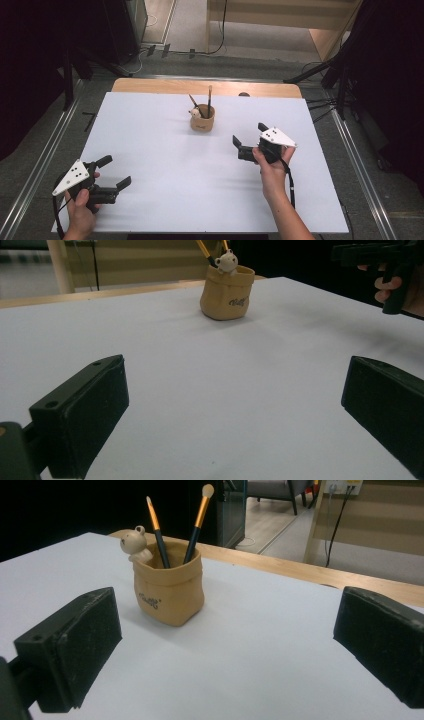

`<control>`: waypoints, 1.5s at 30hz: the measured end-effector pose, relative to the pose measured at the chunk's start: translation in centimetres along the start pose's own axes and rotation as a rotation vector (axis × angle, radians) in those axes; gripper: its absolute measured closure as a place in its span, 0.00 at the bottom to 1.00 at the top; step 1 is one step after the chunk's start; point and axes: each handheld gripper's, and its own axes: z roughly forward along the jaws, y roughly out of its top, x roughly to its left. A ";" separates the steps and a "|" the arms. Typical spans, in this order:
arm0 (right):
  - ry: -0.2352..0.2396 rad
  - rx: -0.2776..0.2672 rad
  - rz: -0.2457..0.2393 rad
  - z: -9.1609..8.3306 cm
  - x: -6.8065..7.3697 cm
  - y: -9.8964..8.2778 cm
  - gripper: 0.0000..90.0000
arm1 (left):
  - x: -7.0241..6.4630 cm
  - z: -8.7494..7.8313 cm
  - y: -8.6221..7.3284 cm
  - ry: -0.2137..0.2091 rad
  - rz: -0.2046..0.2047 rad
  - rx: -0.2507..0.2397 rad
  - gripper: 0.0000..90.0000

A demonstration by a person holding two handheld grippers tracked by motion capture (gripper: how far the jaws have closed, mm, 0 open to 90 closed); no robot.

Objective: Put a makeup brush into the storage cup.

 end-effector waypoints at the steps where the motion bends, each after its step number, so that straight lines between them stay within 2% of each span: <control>1: -0.003 0.000 0.002 -0.3 -0.1 -0.1 0.00 | 0.0 0.0 0.0 0.000 0.000 0.000 0.00; 12: -0.003 -0.005 0.001 -3.2 -1.5 -1.6 0.00 | -0.1 0.1 0.1 0.001 0.003 0.002 0.00; 26: -0.027 -0.002 0.012 -6.7 -2.9 -3.7 0.00 | -0.2 0.1 0.1 0.002 0.001 0.001 0.00; 45: -0.055 0.002 0.047 -11.6 -4.9 -6.9 0.00 | -0.3 0.0 0.1 0.002 0.002 0.000 0.00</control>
